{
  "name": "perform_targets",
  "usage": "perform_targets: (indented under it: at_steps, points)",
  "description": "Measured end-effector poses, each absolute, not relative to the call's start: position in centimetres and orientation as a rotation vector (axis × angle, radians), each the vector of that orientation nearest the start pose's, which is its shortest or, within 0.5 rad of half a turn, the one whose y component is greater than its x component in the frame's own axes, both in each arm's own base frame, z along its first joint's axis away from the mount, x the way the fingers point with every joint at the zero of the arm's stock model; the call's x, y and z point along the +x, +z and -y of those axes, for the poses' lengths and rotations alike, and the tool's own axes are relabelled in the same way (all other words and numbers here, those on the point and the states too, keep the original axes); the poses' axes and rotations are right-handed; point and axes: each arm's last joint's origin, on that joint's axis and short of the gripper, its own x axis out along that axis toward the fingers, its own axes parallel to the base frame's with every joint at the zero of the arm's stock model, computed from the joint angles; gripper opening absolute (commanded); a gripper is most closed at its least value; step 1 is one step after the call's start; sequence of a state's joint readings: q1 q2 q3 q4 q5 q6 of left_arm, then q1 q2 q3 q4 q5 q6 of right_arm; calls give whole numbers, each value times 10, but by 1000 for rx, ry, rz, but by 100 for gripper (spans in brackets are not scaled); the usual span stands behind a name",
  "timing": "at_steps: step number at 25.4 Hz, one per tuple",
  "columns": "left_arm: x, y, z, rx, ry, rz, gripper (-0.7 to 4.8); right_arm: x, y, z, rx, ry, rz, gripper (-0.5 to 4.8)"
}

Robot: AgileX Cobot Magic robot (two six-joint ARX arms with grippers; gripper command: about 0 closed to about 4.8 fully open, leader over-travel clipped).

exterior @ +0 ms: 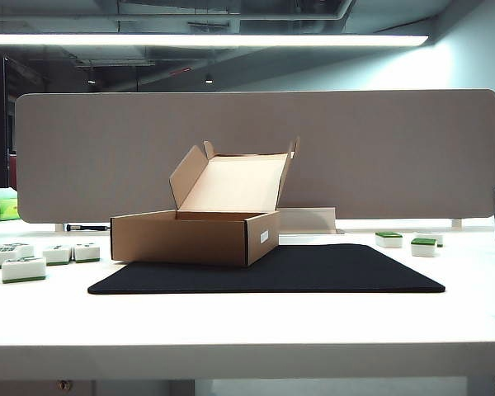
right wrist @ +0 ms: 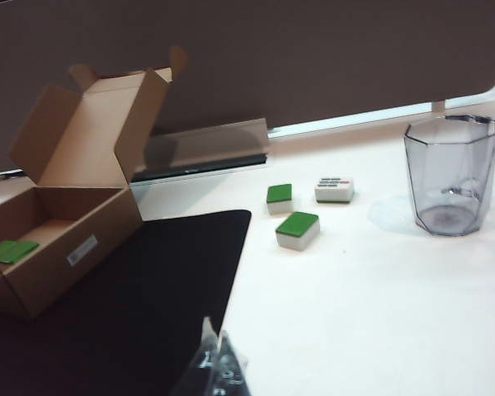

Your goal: Pick up four mahjong tiles and put them into the paper box.

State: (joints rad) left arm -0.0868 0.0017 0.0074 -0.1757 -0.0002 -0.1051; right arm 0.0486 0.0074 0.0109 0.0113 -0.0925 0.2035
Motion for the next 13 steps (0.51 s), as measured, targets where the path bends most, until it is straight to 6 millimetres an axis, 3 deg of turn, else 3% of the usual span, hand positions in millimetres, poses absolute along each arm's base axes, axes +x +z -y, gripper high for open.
perform_targets:
  at_steps: [13]
  points:
    - [96,149,8,-97,-77,-174,-6,97,152,-7,205,122,-144,-1]
